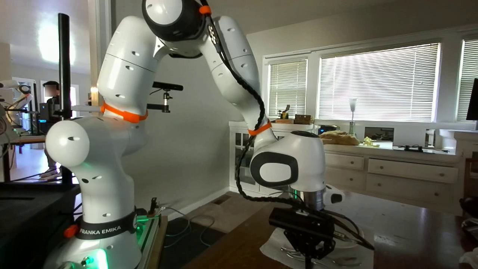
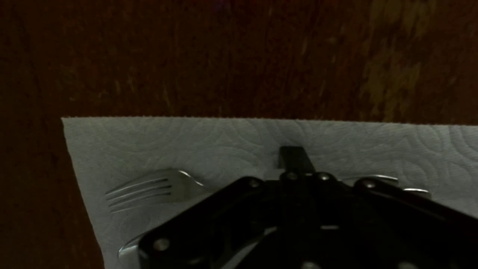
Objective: Move the white cloth to the right
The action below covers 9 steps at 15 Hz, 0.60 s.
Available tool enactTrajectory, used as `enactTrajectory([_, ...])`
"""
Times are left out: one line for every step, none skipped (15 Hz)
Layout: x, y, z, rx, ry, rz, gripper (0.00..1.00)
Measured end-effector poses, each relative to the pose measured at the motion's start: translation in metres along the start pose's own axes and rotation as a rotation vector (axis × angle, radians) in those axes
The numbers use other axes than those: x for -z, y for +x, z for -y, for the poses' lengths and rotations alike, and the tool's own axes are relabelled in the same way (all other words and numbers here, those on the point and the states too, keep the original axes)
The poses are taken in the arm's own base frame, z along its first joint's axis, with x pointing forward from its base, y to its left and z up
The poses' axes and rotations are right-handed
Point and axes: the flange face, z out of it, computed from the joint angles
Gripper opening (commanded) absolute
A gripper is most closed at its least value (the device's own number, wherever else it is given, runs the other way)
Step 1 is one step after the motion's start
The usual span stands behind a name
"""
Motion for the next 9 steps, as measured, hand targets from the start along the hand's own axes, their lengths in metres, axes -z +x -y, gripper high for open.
enactTrajectory([0.0, -0.0001, -0.0001, 0.0, 0.0, -0.001, 0.0])
enactTrajectory([0.0, -0.0004, -0.0002, 0.0, 0.0, -0.001, 0.0])
enactTrajectory([0.0, -0.0008, -0.0005, 0.0, 0.001, -0.001, 0.0])
enactTrajectory([0.0, -0.0015, -0.0008, 0.0, 0.001, -0.001, 0.0])
enactTrajectory([0.0001, -0.0024, -0.0013, 0.0, 0.001, -0.001, 0.0])
enactTrajectory([0.0001, -0.0036, -0.0018, 0.002, 0.001, -0.001, 0.0])
enactTrajectory([0.0001, -0.0048, -0.0025, 0.001, 0.001, -0.002, 0.0])
enactTrajectory([0.0002, -0.0061, -0.003, -0.001, 0.001, -0.002, 0.0])
enactTrajectory([0.0003, -0.0077, -0.0037, -0.004, 0.002, -0.002, 0.0])
